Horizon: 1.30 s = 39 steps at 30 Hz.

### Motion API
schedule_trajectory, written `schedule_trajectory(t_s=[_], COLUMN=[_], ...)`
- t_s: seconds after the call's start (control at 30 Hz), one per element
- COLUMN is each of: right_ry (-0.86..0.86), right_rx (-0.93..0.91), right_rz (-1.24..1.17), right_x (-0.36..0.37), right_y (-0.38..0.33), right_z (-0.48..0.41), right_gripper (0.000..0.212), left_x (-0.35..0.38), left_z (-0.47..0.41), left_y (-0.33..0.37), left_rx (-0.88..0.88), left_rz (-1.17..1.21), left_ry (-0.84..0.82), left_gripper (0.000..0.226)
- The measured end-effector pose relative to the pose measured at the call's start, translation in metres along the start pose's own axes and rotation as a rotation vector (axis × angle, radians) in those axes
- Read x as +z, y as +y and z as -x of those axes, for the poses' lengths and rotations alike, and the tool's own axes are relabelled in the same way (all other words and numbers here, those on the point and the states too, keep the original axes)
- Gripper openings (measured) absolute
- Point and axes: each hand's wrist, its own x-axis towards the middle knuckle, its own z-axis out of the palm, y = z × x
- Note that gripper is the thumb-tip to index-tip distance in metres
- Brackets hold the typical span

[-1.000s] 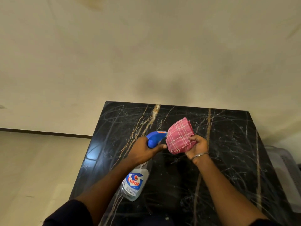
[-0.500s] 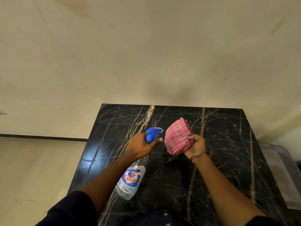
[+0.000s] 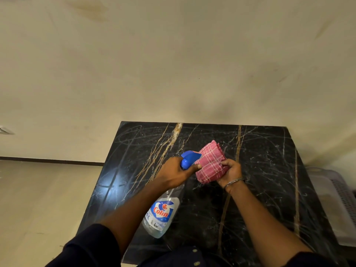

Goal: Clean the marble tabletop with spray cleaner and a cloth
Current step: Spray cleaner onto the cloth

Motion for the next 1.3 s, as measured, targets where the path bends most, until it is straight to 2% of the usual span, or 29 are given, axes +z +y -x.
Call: schedule_trajectory(t_s=[0.4,0.53,0.6,0.67,0.8,0.93,1.0,1.1,1.17,1.3], right_ry=[-0.056,-0.047,-0.045,-0.043,-0.035,0.048,0.113,0.139,0.064,-0.226], right_rx=[0.017,0.033,0.042,0.043,0.015,-0.069,-0.149,-0.316,-0.394,-0.482], right_rz=[-0.028,-0.024,-0.026,-0.021,0.018,0.131,0.239,0.538,0.816,1.445], right_x=[-0.012,-0.010,-0.005,0.004,0.032,0.070,0.096,0.138,0.164,0.194], right_y=[-0.005,0.000,0.004,0.010,0.020,0.033,0.040,0.055,0.072,0.104], right_z=[0.000,-0.002,-0.005,-0.009,-0.026,-0.055,-0.068,-0.085,-0.101,-0.138], right_gripper=[0.049,0.051,0.044,0.034,0.025,0.034,0.034,0.035,0.044,0.062], left_x=[0.005,-0.002,-0.007,-0.015,-0.043,-0.076,-0.093,-0.114,-0.128,-0.150], left_z=[0.002,0.009,0.013,0.016,0.023,0.023,0.019,0.012,0.008,0.004], left_y=[0.002,-0.001,-0.006,-0.015,-0.039,-0.063,-0.076,-0.096,-0.112,-0.133], left_rx=[-0.029,-0.039,-0.055,-0.065,-0.061,0.033,0.055,0.070,0.064,0.087], left_rz=[-0.112,-0.099,-0.109,-0.119,-0.043,0.050,0.095,0.166,0.193,0.272], left_ry=[0.081,0.084,0.099,0.156,0.347,0.464,0.488,0.489,0.491,0.497], left_gripper=[0.074,0.055,0.047,0.036,0.039,0.040,0.039,0.032,0.025,0.023])
